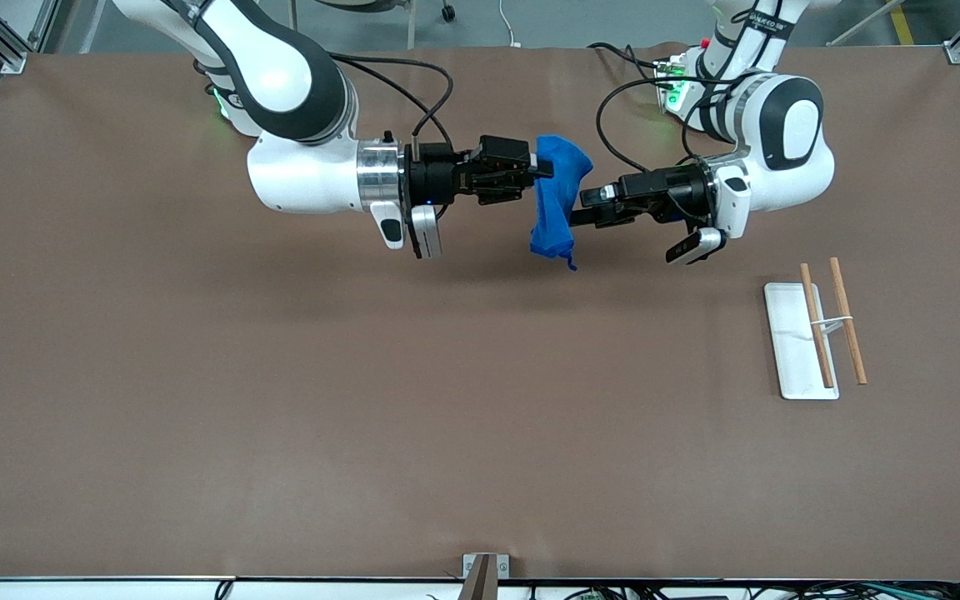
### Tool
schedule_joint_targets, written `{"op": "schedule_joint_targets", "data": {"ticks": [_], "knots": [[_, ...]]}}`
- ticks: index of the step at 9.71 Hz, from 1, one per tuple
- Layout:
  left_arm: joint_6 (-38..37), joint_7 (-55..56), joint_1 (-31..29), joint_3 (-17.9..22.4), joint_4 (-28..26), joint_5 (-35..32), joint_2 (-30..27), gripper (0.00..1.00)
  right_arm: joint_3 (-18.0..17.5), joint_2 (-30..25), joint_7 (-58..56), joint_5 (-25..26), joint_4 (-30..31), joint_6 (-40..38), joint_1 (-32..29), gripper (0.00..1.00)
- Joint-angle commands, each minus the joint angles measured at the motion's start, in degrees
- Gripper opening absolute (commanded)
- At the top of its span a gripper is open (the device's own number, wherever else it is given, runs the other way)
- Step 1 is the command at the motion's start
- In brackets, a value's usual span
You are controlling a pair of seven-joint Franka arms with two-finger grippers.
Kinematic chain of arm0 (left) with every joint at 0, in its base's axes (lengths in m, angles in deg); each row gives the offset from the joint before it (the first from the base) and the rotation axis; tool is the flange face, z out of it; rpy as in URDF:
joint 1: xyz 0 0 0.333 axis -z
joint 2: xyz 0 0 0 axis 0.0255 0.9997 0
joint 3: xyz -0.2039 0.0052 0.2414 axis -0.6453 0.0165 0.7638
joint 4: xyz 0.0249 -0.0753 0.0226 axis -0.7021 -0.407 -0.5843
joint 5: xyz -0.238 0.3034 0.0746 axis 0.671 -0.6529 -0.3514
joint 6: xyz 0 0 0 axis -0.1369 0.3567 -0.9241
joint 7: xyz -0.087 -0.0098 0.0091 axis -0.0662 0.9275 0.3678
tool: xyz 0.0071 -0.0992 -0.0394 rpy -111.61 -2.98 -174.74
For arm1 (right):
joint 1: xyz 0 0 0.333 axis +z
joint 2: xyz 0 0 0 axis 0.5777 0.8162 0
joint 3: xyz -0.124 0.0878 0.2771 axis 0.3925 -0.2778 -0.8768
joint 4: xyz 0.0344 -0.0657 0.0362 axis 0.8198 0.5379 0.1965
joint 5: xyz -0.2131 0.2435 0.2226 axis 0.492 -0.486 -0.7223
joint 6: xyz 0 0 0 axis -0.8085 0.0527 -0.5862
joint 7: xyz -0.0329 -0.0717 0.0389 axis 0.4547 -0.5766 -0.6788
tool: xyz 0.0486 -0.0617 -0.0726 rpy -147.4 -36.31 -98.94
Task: Right arm passes towel to left arm to hang
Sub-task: 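Grasp the towel with the left gripper beside the right gripper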
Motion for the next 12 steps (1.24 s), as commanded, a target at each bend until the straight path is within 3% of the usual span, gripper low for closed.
{"op": "schedule_joint_targets", "data": {"ticks": [1,6,7,9,11,12], "knots": [[1.4,-2.2,-0.1,-0.8,-2.5,1.4,-0.4,0.91,-0.6,0.0,-1.4,-2.0,-0.2,0.5,-0.2,0.0],[1.9,-3.5,0.0,-1.8,-2.4,1.8,0.6,0.9,-0.7,0.0,-1.3,-2.0,-0.2,0.5,-0.3,0.0],[2.3,-3.8,-0.2,-1.8,-2.3,4.4,0.3,0.89,-0.7,0.0,-1.3,-2.0,-0.2,0.5,-0.3,0.0],[3.0,-3.8,-0.5,-1.7,-2.1,5.3,0.0,0.65,-0.7,0.0,-1.3,-2.0,-0.2,0.5,-0.3,0.0],[3.1,-3.9,-0.6,-1.7,-2.1,5.3,0.0,0.34,-0.7,0.0,-1.3,-2.0,-0.2,0.5,-0.3,0.0],[3.5,-3.9,-0.6,-1.7,-2.1,5.3,0.0,0.24,-0.7,0.0,-1.3,-2.0,-0.2,0.5,-0.3,0.0]]}}
